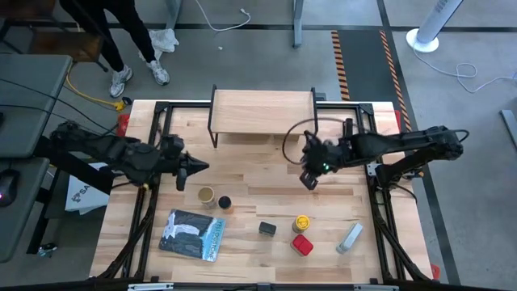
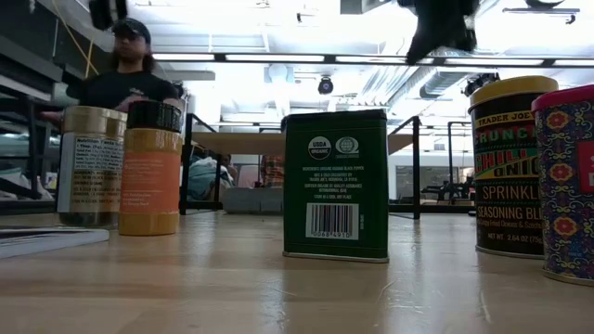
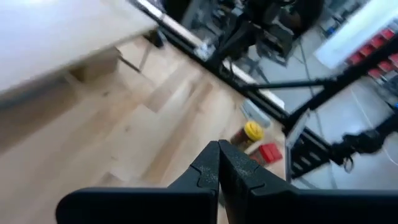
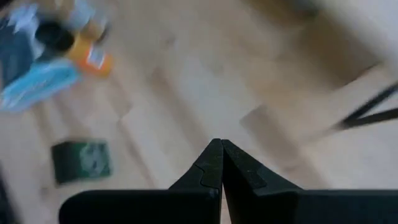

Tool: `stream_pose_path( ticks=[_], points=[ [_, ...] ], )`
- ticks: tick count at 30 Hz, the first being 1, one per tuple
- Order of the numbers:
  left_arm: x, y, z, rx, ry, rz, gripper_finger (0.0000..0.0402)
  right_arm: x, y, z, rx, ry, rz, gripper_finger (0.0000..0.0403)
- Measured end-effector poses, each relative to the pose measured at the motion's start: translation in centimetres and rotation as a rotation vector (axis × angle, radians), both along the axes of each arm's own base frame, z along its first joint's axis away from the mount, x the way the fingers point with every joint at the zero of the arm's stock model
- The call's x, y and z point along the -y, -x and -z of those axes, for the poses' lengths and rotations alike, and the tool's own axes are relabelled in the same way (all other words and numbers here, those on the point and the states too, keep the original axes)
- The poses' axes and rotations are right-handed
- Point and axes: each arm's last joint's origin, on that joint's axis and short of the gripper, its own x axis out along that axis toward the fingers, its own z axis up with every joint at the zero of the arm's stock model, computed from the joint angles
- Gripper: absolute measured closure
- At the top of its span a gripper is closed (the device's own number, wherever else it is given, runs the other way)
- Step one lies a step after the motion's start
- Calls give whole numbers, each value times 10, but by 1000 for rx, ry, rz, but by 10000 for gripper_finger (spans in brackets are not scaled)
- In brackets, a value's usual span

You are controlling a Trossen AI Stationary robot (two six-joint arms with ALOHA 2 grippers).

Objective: Shelf spices
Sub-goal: Put the green seasoning can on the shelf

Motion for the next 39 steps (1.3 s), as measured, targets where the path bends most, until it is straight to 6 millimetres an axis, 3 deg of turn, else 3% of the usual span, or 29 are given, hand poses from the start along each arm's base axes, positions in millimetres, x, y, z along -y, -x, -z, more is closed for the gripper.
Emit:
stream_pose_path(
  ticks=[5,11,16,21,26,34,39],
  points=[
    [-16,-24,30,-26,91,104,401,-22,10,45,31,-225,-50,403],
    [-28,-46,44,-60,134,197,401,-64,36,54,52,-357,-118,403],
    [-24,-59,31,-116,178,357,401,-98,54,50,63,-419,-164,403],
    [-15,-63,20,-373,79,476,383,-115,57,52,90,-439,-139,403],
    [-2,-63,13,-507,-23,611,318,-118,48,52,141,-451,-157,378],
    [21,-51,15,-601,-1,693,188,-118,11,29,330,-436,-282,236],
    [40,-42,14,-618,-31,761,139,-130,-24,9,223,-407,-393,181]
  ],
)
